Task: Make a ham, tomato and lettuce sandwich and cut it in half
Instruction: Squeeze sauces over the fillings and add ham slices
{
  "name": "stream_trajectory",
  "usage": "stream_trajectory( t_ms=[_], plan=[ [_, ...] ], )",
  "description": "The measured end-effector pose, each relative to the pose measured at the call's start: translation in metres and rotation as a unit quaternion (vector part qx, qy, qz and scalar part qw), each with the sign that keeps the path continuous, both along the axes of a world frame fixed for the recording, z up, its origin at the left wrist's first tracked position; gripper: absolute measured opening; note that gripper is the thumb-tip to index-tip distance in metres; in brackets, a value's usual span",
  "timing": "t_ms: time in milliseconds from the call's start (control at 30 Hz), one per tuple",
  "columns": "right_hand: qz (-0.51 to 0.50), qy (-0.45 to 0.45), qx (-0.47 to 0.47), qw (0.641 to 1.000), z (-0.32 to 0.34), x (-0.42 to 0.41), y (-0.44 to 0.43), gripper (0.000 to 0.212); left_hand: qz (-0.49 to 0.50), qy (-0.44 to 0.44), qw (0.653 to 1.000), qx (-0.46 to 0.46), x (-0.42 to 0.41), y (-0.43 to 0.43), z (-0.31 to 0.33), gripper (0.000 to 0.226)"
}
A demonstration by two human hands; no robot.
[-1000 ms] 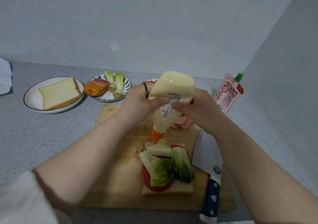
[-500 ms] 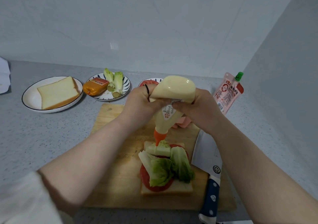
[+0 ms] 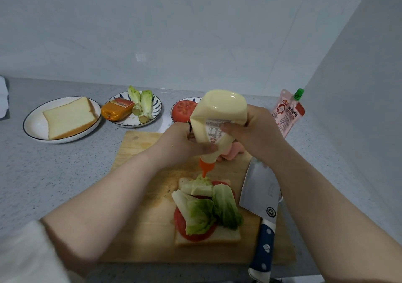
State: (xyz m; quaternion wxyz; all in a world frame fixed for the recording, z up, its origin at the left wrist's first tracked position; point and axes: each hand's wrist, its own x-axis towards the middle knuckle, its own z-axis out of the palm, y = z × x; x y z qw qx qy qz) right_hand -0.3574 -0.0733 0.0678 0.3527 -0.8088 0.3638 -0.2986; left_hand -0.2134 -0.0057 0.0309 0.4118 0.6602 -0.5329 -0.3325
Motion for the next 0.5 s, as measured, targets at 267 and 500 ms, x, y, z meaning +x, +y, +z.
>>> stream_trajectory(
  t_ms=[267, 500],
  plan=[
    [-0.001, -0.004, -0.027, 1.0, -0.008, -0.006, 0.004, 0.013, -0.007, 0.001, 1.0, -0.029, -0.007, -0.001, 0.003, 0.016],
    [-0.001, -0.015, -0.047, 0.999, -0.01, -0.011, 0.005, 0.018, -0.012, -0.009, 0.998, -0.053, -0.013, -0.004, 0.006, 0.019]
  ],
)
